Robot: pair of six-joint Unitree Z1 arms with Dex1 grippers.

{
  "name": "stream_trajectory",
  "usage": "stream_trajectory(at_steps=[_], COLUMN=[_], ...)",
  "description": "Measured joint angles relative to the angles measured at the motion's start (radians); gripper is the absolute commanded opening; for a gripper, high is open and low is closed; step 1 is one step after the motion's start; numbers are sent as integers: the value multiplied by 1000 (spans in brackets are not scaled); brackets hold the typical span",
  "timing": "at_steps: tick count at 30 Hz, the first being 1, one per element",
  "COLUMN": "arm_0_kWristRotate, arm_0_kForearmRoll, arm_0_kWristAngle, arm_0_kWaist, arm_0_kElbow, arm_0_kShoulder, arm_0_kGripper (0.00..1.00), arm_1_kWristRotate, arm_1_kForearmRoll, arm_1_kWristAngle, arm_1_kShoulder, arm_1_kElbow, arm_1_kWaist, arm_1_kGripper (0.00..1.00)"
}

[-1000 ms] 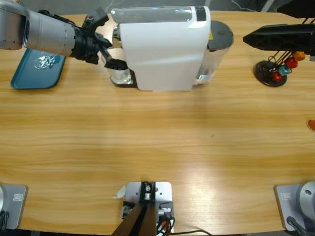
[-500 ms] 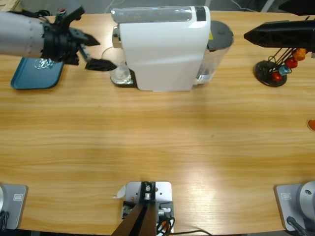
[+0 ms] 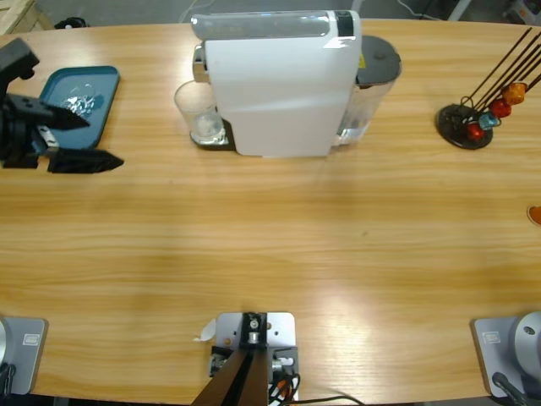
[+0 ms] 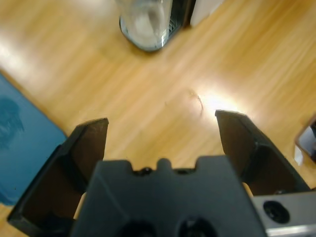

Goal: Pour coffee

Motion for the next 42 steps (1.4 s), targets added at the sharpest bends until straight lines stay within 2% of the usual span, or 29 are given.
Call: stream_trajectory(at_steps=[7,13,42], arm_0_kWristRotate=[-74,-80,-80], arm_0_kForearmRoll=[36,36,35], arm_0_kWristAngle=[6,17,23], arm_0_kWaist=[0,0,0], arm_0_kElbow=[0,12,15], arm_0_kShoulder=[-18,-18,-7], arm_0_kGripper=[964,964,991], arm_1_kWristRotate=[83,91,91], arm_1_kForearmRoll=[100,146,155], arm_1_kWristAngle=[114,188,183], arm_1_kShoulder=[222,316,418], arm_1_kElbow=[-198,-264,-279], arm_1_kWaist=[-61,-81,-81], arm_1_kGripper=[0,0,0])
